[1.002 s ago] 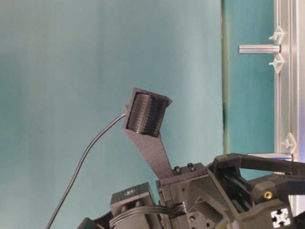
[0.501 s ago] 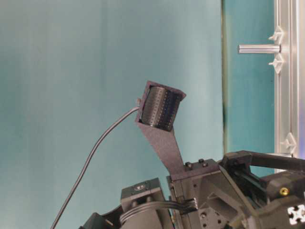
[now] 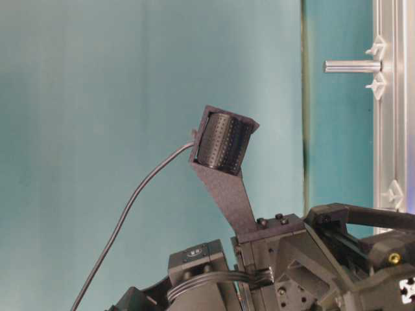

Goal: Insert the large gear onto the shaft.
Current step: 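Close the left gripper on the gear hub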

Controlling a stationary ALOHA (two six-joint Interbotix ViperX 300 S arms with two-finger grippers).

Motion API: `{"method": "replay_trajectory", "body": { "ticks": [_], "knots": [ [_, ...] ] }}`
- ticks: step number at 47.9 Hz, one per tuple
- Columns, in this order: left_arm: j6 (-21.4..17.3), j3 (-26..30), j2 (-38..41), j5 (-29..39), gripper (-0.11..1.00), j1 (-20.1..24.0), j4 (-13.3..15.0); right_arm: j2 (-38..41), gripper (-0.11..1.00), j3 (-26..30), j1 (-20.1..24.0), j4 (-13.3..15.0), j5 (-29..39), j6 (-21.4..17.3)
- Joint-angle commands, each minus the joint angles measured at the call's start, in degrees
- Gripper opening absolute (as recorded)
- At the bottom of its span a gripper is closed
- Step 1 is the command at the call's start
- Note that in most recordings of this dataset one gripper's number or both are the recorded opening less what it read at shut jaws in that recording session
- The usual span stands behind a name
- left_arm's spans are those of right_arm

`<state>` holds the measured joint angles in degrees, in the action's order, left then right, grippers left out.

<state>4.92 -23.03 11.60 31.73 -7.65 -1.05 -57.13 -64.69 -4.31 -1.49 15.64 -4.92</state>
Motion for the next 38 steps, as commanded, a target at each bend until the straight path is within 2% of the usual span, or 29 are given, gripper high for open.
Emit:
{"method": "replay_trajectory", "body": {
  "ticks": [1,22,38],
  "knots": [
    [0.2,0.8,-0.1,-0.6,0.93,-0.2,-0.1,0.3,0.67,0.6,0.1,0.0,-0.4,-0.4],
    [0.7,0.4,0.8,-0.7,0.93,-1.2,-0.1,0.0,0.67,0.4,0.1,0.0,-0.3,-0.5],
    [2.6,-0.6,1.0,-0.7,0.93,-1.1,-0.1,-0.2,0.67,0.4,0.1,0.0,-0.3,-0.5]
  ]
}}
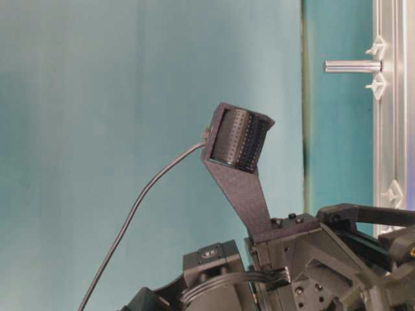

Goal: Insert the large gear onto the shaft.
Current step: 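Close the left gripper on the gear hub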

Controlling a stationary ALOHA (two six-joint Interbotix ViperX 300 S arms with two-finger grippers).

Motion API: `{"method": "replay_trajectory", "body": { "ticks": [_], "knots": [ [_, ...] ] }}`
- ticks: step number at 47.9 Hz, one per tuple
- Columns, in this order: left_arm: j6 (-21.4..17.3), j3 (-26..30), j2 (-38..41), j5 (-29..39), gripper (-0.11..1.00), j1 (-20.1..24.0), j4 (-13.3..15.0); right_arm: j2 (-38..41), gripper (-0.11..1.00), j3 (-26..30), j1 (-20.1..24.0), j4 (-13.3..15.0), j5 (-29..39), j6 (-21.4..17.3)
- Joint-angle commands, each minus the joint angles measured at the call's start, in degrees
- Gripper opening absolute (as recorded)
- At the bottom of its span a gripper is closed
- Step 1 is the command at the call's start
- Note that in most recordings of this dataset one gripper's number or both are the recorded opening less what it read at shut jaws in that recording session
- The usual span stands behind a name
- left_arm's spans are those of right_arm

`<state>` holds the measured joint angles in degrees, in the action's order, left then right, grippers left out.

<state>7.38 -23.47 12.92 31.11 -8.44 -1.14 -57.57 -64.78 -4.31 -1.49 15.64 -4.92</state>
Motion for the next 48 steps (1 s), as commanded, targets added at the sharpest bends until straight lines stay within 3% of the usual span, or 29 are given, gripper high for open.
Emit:
{"method": "replay_trajectory", "body": {
  "ticks": [1,13,21,48],
  "knots": [
    [0.3,-0.3,-0.4,-0.1,0.93,-0.4,0.0,0.3,0.67,0.4,0.1,0.0,-0.3,-0.5],
    [0.3,-0.7,-0.4,-0.1,0.9,-0.4,0.0,0.2,0.67,0.2,0.1,0.0,-0.3,-0.5],
    [0.1,-0.6,-0.4,0.1,0.78,-0.4,0.0,-0.1,0.67,0.0,0.1,0.0,-0.3,-0.5],
    [-3.2,1.5,-2.8,0.2,0.78,-0.4,0.0,-0.9,0.67,-0.2,0.1,0.0,-0.3,-0.5]
  ]
}}
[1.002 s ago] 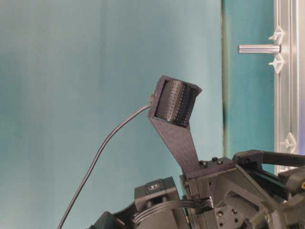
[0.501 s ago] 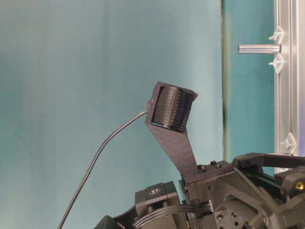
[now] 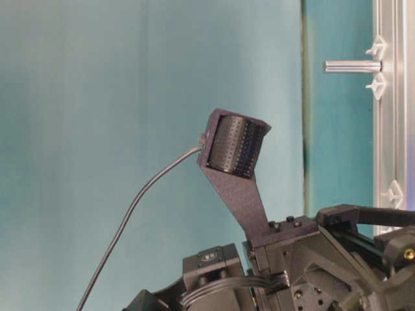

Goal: Insert the large gear onto the shaft.
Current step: 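Close the left gripper on the gear hub, then lift the gear and carry it over the right shaft on the rail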

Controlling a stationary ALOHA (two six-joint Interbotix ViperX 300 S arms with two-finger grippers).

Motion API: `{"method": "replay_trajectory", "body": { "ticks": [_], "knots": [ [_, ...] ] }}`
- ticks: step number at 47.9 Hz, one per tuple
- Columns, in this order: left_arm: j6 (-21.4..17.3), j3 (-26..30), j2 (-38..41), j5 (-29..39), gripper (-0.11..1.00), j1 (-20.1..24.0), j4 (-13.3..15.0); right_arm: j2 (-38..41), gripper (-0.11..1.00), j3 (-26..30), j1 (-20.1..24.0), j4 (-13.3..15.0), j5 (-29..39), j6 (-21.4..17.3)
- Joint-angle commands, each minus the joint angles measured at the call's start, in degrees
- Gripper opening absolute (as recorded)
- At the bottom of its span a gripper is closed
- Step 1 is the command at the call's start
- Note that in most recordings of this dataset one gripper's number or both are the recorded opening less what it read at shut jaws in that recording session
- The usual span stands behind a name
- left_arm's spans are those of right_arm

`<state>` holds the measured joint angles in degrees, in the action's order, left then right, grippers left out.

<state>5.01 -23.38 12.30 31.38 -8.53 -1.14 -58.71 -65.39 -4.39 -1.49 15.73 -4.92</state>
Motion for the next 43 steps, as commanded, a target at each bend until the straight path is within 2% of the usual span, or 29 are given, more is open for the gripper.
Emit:
{"method": "replay_trajectory", "body": {
  "ticks": [1,27,33,43],
  "knots": [
    [-0.9,1.6,-2.4,0.0,0.78,-0.4,0.0,0.3,0.67,0.5,0.2,0.0,-0.4,-0.5],
    [-2.5,5.7,-7.0,3.4,0.78,-0.2,0.0,0.0,0.67,0.4,0.2,0.0,-0.4,-0.5],
    [-5.4,9.1,-7.4,6.4,0.78,0.5,-0.1,-0.1,0.67,0.1,0.2,0.0,-0.4,-0.5],
    [-13.8,14.9,-7.6,9.1,0.78,3.7,-0.1,-0.4,0.67,0.0,0.2,0.0,-0.6,-0.5]
  ]
}}
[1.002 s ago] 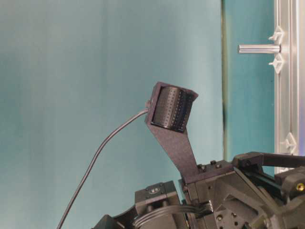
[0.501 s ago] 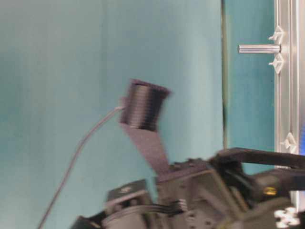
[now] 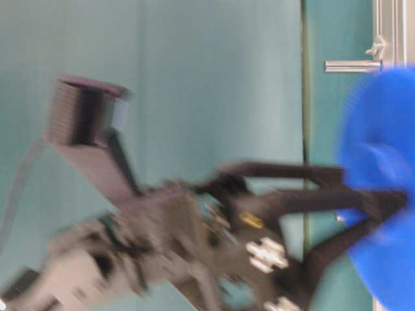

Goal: Insert the large gear onto the shaft.
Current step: 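Lift the gear and carry it over the right shaft on the rail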

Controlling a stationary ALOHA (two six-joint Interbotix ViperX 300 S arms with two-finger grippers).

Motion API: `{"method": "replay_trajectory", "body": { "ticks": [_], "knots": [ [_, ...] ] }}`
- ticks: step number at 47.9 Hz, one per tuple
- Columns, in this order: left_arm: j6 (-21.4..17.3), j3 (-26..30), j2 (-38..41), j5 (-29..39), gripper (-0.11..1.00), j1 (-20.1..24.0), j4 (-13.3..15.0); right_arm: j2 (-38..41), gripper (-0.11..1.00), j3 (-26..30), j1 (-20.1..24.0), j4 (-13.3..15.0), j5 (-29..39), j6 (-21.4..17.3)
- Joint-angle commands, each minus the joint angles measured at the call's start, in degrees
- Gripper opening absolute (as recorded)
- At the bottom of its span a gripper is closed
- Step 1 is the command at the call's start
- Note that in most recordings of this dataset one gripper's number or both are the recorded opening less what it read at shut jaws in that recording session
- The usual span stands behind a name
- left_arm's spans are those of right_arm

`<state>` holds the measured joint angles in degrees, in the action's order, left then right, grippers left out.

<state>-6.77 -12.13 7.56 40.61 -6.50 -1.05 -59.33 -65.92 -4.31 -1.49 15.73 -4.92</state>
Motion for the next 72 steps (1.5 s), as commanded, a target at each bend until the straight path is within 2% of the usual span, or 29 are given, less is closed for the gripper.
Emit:
{"method": "replay_trajectory", "body": {
  "ticks": [1,17,24,39,72],
  "knots": [
    [-2.7,4.1,-2.9,-0.1,0.78,2.1,-0.2,0.2,0.67,0.5,0.1,0.0,-0.6,-0.5],
    [-13.9,7.6,-1.4,-3.3,0.78,8.3,-0.3,-0.1,0.67,0.5,0.1,0.0,-0.6,-0.5],
    [-16.2,9.5,0.8,-3.3,0.78,9.3,-0.3,-0.3,0.67,0.4,0.1,0.1,-0.4,-0.4],
    [-18.3,13.0,5.9,-6.2,0.78,11.3,-0.2,-1.1,0.67,0.4,0.0,0.2,-0.4,-0.4],
    [-18.8,16.7,11.6,-6.5,0.78,13.3,-0.3,-1.6,0.67,0.1,-0.4,0.3,-0.4,-0.4]
  ]
}}
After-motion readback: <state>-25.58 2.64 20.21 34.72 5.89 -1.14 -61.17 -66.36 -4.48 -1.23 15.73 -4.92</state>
